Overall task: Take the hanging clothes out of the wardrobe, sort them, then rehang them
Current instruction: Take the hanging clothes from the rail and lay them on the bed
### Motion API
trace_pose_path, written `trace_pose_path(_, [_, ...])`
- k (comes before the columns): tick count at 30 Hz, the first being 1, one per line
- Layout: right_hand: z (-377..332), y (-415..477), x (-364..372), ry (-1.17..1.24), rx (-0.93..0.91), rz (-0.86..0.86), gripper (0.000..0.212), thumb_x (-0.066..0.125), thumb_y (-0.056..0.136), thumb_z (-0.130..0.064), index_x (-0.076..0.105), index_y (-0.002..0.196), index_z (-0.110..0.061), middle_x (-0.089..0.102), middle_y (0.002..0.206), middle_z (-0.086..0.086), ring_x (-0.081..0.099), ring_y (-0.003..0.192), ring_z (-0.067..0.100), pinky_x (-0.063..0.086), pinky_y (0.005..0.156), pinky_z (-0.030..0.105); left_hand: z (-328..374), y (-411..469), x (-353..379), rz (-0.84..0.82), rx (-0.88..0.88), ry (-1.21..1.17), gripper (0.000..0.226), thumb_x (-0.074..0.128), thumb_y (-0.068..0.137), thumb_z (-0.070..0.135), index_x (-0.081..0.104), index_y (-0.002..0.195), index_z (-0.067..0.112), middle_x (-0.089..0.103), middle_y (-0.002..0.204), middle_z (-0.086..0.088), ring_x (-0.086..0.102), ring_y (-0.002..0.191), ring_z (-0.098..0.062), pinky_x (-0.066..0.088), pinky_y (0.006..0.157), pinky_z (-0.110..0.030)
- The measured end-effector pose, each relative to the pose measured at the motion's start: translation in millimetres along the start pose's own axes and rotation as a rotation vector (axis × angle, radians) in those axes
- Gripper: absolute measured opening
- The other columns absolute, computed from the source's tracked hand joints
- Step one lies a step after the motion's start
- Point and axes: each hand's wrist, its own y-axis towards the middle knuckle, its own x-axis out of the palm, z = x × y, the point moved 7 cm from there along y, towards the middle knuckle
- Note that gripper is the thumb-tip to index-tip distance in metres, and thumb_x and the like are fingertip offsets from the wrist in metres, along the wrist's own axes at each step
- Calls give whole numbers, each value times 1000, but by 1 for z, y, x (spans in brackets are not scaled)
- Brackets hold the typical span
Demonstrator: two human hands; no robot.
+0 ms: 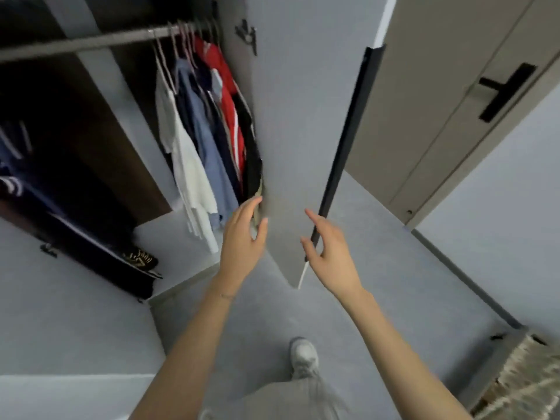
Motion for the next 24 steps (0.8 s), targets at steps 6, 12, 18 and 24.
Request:
trace_pose_path(6, [-66,59,76,56,-186,-162,52,55,98,-17,39,148,-13,48,145,0,39,128,4,14,102,-2,-58,-1,-90,117,-167,117,42,51,100,21,46,141,11,50,143,-2,43,130,-10,28,109,-13])
trace_pose_path(12, [-113,121,127,135,-353,-253,51,57,96,-9,41,144,-9,46,134,-7,31,119,-15,15,100,-5,-92,11,-151,291,-192,218,39,53,98,14,50,136,3,56,134,-11,34,115,10,17,98,4])
trace_pose_path(18, [-127,197,167,143,-332,-366,56,54,99,-17,33,151,-13,41,151,2,34,140,14,26,119,34,-131,59,-187,395,-277,238,44,56,98,13,48,140,4,50,142,-11,46,132,-21,31,113,-28])
trace_pose_path(24, [-144,283,200,173,-334,-356,57,53,100,-18,30,152,-12,39,152,5,32,140,12,24,119,30,-166,121,-211,434,-306,298,45,55,99,16,46,142,6,48,145,-10,43,135,-20,28,113,-21])
